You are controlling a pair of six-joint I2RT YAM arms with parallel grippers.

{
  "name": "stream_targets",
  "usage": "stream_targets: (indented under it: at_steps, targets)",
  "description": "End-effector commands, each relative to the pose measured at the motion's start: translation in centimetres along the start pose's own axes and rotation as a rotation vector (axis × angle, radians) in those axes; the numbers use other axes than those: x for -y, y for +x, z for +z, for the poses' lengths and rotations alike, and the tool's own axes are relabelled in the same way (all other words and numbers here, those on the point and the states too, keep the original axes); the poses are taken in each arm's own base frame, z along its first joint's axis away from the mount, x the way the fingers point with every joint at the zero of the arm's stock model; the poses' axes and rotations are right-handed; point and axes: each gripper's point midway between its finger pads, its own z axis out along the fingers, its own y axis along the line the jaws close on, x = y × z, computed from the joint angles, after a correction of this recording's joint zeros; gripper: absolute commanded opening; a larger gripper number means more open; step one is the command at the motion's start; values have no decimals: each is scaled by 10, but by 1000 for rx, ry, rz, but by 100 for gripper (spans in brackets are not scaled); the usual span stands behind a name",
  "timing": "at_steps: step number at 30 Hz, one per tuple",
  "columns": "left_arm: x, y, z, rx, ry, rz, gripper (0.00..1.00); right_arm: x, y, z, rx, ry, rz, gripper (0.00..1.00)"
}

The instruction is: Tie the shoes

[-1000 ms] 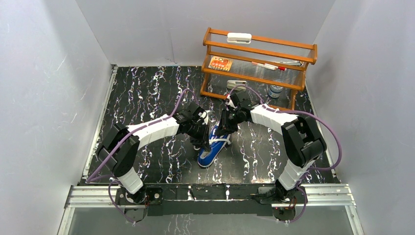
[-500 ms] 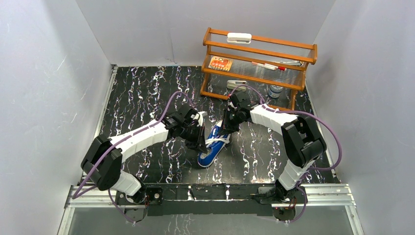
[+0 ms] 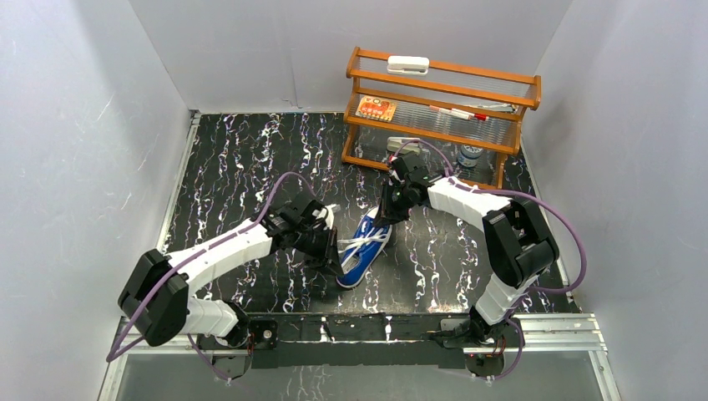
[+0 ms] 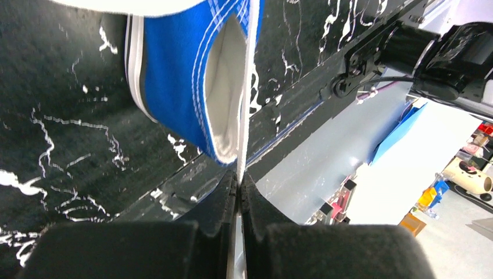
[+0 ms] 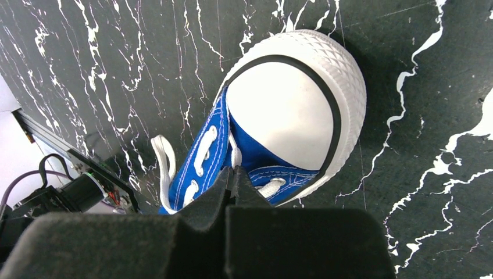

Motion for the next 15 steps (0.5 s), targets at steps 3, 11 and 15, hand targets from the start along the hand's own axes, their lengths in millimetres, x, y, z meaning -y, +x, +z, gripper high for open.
stream_targets:
  at_steps: [3, 11, 15]
  targets:
    - [1, 30, -13, -67, 18, -71, 0, -16, -20, -11, 67, -29, -51, 0]
    - [-2, 37, -15, -86, 11, -84, 0, -18, -30, -14, 109, -21, -72, 0]
    - [-6, 39, -13, -88, 3, -78, 0, -12, -44, -20, 137, 48, -84, 0]
